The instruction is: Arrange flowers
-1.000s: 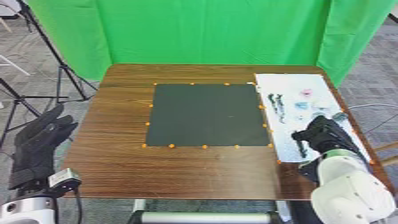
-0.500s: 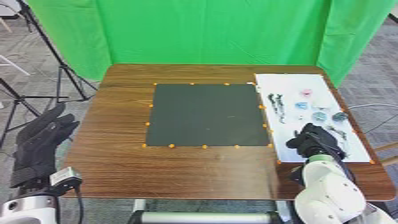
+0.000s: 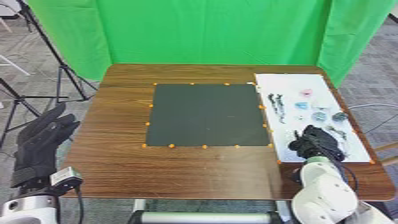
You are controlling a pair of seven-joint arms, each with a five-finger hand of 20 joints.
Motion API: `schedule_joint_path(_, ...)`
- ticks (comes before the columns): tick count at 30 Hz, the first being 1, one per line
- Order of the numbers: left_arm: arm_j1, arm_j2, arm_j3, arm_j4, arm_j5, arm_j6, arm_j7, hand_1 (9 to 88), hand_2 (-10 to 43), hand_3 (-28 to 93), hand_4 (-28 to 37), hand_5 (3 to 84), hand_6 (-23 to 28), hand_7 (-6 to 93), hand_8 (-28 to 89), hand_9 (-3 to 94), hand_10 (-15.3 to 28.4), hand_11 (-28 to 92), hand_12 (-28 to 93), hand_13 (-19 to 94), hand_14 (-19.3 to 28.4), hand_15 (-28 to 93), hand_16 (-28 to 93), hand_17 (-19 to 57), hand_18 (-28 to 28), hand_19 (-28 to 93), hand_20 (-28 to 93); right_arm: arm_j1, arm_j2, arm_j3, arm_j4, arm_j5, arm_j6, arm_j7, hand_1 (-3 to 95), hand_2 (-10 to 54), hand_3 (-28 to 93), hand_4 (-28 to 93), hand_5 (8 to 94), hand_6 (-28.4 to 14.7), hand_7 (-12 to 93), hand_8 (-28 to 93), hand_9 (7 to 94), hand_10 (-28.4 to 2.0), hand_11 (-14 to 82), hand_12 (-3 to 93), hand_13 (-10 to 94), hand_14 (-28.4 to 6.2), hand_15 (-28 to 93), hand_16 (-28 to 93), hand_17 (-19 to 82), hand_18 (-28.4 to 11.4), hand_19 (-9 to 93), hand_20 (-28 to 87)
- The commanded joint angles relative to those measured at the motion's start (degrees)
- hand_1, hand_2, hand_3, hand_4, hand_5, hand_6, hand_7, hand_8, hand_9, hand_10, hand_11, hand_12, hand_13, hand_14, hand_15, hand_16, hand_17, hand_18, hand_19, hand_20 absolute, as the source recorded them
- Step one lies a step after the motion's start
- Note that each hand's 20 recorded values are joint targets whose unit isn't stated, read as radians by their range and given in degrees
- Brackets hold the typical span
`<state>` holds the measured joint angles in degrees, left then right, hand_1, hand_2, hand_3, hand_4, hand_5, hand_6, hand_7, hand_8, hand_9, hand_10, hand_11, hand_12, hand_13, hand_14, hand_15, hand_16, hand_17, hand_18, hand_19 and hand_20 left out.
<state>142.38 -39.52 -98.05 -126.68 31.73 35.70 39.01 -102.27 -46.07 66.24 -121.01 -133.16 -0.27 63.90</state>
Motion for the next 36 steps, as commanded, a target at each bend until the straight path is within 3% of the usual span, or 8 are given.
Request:
schedule_joint_path(1,-0.1,0.19,0.14,0.24,-0.13,-0.63,-0.21,25.8,3.1,81,-20.1,38.2,8.3,15.5,-11,36.2,19.6,34,7,25,26.8,61,-16,-9.0,21.8,58,1,1.5,0.1,-2.0,2.3,-1.5,-1.6,1.9,39.2,-8.6,73,-20,65.8,-11.9,30,-8,78.6,-14.4,71.6,34.5,86,-8.0,87,27,54,-19.7,93,6)
schedule_joint_path(13,0.4,0.66,0.22,0.11,-0.86,-0.31,0.59,25.7,3.1,81,-20.1,38.2,8.2,15.5,-11,36.3,19.5,34,7,25,26.7,61,-16,-9.0,21.8,58,1,3.3,0.3,-5.2,5.7,-2.8,-2.6,2.7,41.4,-9.2,73,-20,66.0,-11.6,31,-8,79.0,-14.0,71.8,34.2,86,-7.7,87,26,54,-19.2,93,5)
schedule_joint_path(20,0.3,0.72,0.25,0.11,-0.98,-0.26,0.83,25.8,3.1,81,-20.1,38.2,8.2,15.6,-11,36.2,19.5,34,7,25,26.8,61,-16,-9.0,21.8,58,1,4.0,0.0,-6.3,7.4,-2.2,-3.0,2.4,44.8,-9.5,71,-23,66.1,-11.0,31,9,79.9,-13.5,72.3,33.5,87,-7.1,87,26,55,-18.5,93,3)
schedule_joint_path(25,0.6,0.81,0.22,0.02,-1.32,-0.04,1.11,25.8,3.2,81,-20.1,38.2,8.2,15.7,-11,36.2,19.5,34,7,25,26.7,61,-16,-9.0,21.8,58,1,3.6,-0.8,-5.9,8.0,-0.6,-3.0,2.1,46.8,-9.5,70,-23,67.4,-10.3,32,13,80.8,-12.9,72.4,33.3,88,-6.6,87,26,55,-18.2,93,1)
schedule_joint_path(33,0.9,0.25,-0.37,-0.16,-0.83,-0.09,0.58,25.9,3.2,81,-20.0,38.2,8.3,15.7,-11,36.2,19.6,34,7,25,26.8,61,-16,-9.0,21.8,58,1,2.5,-1.9,-4.7,8.6,0.7,-3.6,1.5,48.6,-9.5,69,-23,74.9,-9.6,21,8,85.3,-11.1,69.1,31.6,90,-6.1,84,25,55,-17.7,93,-8)
schedule_joint_path(36,0.8,-0.24,-0.64,-0.22,-0.26,-0.38,-0.3,25.9,3.2,81,-20.0,38.3,8.3,15.7,-11,36.2,19.6,34,7,25,26.8,61,-16,-9.0,21.8,58,1,2.0,-2.5,-4.5,8.8,1.0,-3.7,1.3,50.1,-9.5,69,-24,77.5,-9.2,17,9,86.4,-10.6,68.1,31.7,91,-5.9,83,25,55,-17.6,93,-11)
